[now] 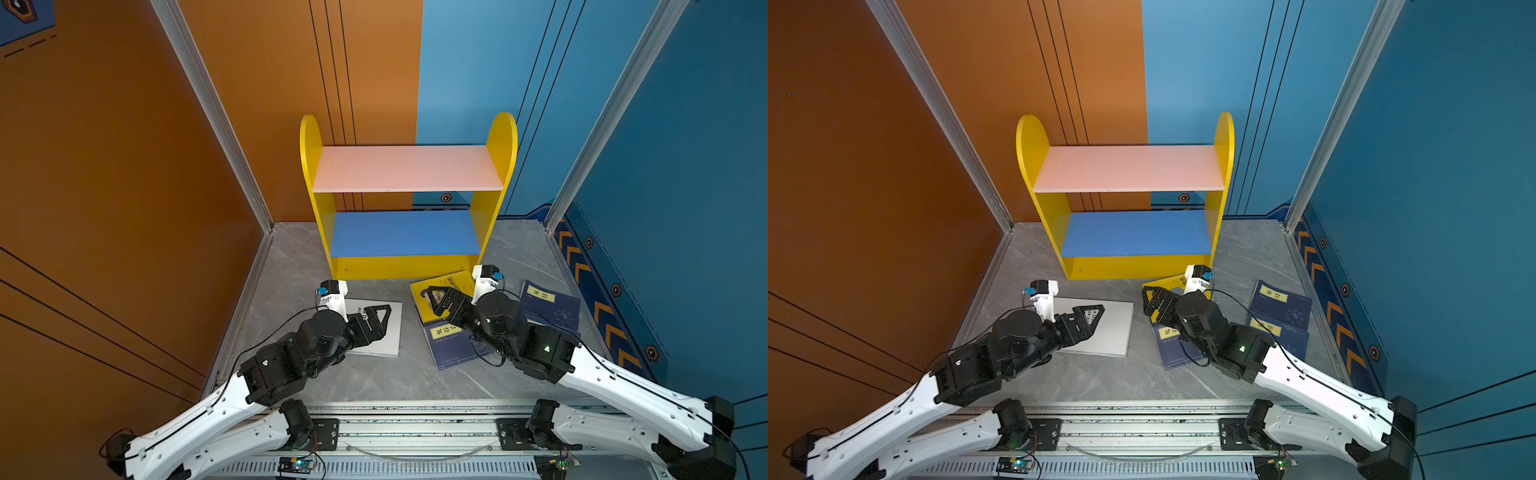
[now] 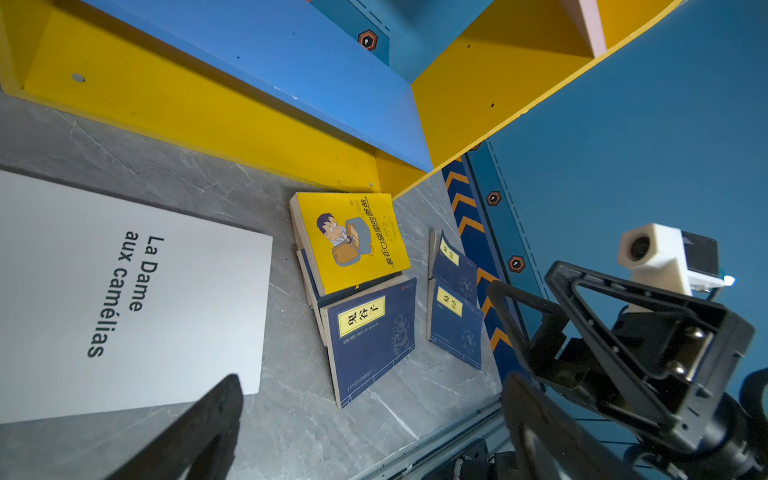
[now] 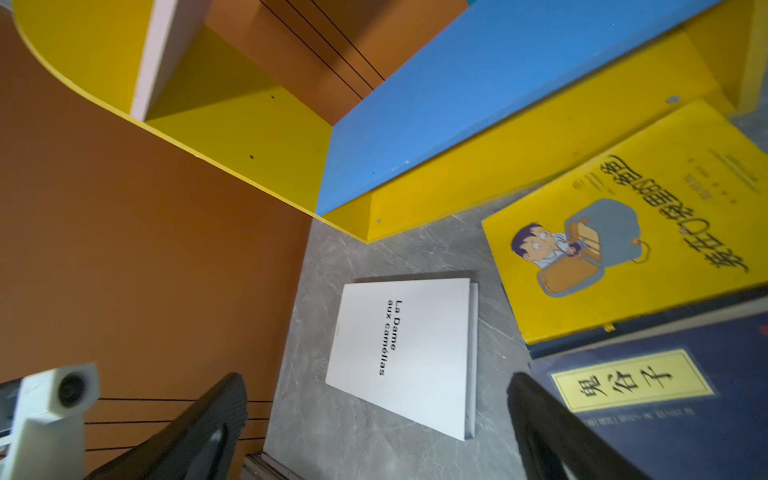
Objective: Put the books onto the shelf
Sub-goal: 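Reach both grippers forward toward the white book 'La Dame aux camélias'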
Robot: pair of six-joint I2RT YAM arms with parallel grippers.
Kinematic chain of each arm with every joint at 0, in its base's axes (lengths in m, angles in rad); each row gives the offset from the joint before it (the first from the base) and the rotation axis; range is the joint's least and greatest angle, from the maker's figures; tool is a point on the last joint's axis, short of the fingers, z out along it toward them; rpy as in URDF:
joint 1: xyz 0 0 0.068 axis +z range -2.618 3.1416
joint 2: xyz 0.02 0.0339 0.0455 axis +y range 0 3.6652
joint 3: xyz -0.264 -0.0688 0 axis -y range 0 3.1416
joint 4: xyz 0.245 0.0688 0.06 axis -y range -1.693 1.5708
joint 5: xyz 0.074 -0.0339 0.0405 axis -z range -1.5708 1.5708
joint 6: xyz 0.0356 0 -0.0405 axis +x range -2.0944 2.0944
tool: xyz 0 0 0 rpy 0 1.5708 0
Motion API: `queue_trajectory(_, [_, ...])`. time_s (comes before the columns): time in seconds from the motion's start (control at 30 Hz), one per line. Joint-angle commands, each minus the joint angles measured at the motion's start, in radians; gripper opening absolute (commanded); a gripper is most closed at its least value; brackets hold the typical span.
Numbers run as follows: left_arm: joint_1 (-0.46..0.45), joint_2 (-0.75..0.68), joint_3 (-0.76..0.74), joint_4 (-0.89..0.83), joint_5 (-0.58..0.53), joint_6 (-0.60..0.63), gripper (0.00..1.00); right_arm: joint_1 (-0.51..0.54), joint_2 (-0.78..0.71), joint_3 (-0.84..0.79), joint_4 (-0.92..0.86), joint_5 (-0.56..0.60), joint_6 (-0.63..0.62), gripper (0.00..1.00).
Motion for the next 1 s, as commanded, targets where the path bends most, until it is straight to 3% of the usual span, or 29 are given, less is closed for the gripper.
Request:
queue_trajectory(0.0, [-0.018,0.028,0.004,-0.024,-0.060,-0.011,0.98,0.014,0.026,0.002,-0.116,0.072,0.102,1.00])
queue_trajectory(0.1, [-0.007,0.020,0.013,-0.002,-0.065,0.041,0.98,0.017,0.072,-0.005,-0.131,0.088,0.137,1.00])
queue_trajectory(0.2, [0.064,-0.028,0.014,-0.091,-0.038,-0.006,0.98,0.012,0.137,0.004,-0.136,0.096,0.178,1.00])
queue_trajectory(0.27, [0.169,-0.073,0.011,-0.153,0.057,-0.001,0.98,0.009,0.185,0.011,-0.109,0.085,0.203,1.00])
queue_trajectory(0.4, [0.509,-0.105,-0.037,-0.257,0.357,0.069,0.98,0.004,0.308,0.035,-0.072,0.062,0.268,1.00])
queue_trajectory(0.5, [0.743,-0.028,-0.096,-0.284,0.626,0.162,0.98,0.010,0.407,0.068,-0.053,0.016,0.304,1.00])
queue_trajectory(0.6, [0.911,0.089,-0.118,-0.318,0.768,0.306,0.98,0.014,0.484,0.091,-0.028,-0.029,0.325,1.00])
queue_trajectory(0.73, [0.951,0.227,-0.076,-0.366,0.624,0.467,0.98,0.014,0.560,0.098,0.031,-0.071,0.323,1.00])
queue_trajectory(0.87, [1.027,0.343,-0.070,-0.332,0.644,0.510,0.98,0.003,0.618,0.107,0.042,-0.116,0.332,1.00])
queue_trajectory(0.97, [1.054,0.396,-0.063,-0.332,0.600,0.541,0.98,-0.004,0.654,0.111,0.077,-0.156,0.324,1.00])
